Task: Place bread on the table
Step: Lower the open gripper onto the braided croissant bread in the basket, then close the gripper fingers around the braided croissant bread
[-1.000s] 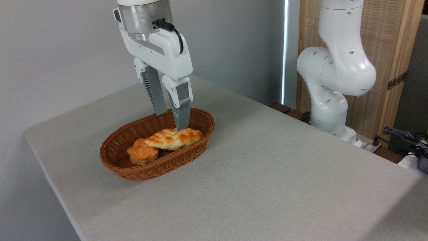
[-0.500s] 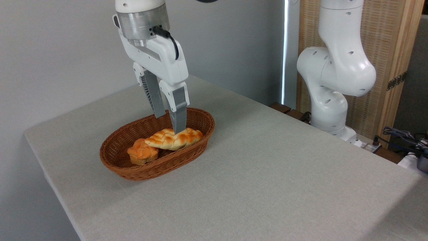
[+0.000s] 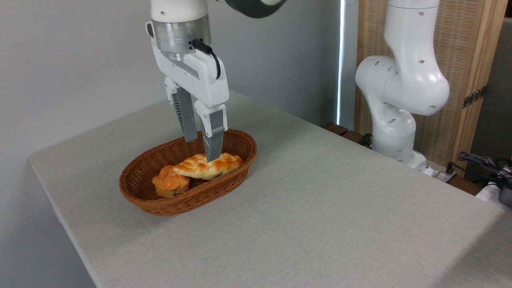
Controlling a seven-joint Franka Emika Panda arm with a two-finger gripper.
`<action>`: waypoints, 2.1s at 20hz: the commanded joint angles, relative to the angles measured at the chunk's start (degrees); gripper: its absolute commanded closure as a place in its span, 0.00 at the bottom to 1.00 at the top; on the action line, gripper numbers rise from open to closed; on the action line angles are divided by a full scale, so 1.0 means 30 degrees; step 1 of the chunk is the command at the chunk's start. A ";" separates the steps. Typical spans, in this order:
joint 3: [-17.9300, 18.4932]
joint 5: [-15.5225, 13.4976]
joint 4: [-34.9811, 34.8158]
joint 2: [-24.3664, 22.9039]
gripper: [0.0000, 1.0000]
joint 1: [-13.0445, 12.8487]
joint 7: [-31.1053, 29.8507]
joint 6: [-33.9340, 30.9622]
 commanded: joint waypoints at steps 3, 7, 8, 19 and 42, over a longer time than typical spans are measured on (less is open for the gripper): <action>0.0061 -0.1937 -0.2984 -0.1254 0.00 -0.1176 -0.1612 0.2603; 0.0090 -0.2938 -0.5092 -0.1167 0.00 -0.2785 -0.1908 0.5006; 0.0090 -0.2938 -0.5503 -0.1166 0.00 -0.3050 -0.1908 0.5388; 0.0090 -0.2762 -0.6357 -0.0932 0.00 -0.3784 -0.1790 0.5597; 0.0061 -0.0594 -0.7148 -0.0581 0.05 -0.4664 -0.1585 0.6681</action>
